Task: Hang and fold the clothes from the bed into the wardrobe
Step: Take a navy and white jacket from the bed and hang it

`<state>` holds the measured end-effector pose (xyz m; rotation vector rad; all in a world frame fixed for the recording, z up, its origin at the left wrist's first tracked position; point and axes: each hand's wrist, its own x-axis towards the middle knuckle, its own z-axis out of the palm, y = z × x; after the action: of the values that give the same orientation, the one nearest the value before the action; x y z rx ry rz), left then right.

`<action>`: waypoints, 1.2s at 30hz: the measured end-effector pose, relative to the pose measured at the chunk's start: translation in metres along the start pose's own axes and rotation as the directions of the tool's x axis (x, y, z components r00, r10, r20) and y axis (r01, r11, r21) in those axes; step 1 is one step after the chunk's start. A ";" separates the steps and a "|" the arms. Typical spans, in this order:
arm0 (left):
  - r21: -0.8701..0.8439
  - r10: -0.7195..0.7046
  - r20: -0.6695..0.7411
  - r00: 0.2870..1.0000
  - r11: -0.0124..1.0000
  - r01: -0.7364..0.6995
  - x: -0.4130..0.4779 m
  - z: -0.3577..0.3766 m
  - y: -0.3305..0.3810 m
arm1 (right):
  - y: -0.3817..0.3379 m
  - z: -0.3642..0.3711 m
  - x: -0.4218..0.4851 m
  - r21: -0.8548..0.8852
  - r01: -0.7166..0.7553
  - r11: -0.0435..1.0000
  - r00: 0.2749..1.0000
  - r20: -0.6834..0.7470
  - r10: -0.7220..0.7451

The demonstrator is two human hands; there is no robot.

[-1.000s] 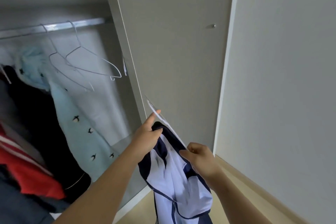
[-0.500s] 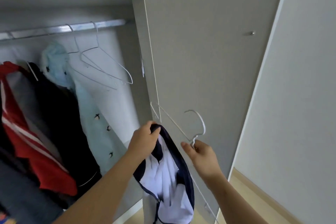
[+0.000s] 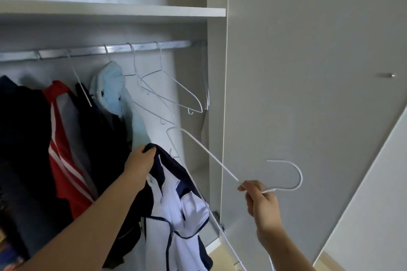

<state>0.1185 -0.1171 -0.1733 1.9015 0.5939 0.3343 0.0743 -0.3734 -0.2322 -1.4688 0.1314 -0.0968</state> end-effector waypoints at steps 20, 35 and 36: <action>0.078 0.352 0.303 0.885 0.917 -0.392 -0.012 0.002 -0.005 | 0.008 0.088 0.007 -0.477 0.041 0.878 0.983 0.178 0.051; 0.479 0.745 0.552 0.376 0.086 -0.874 -0.019 -0.004 0.008 | -0.039 0.077 0.018 -0.241 0.149 0.959 0.985 0.126 -0.122; 0.486 0.767 0.508 0.392 0.121 -0.866 -0.019 -0.004 0.011 | -0.042 0.077 0.017 -0.246 0.178 0.953 0.983 0.080 -0.163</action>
<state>0.1037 -0.1277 -0.1607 2.8807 -0.7154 0.7671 0.1030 -0.3047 -0.1832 -1.7350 -0.0335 -0.1832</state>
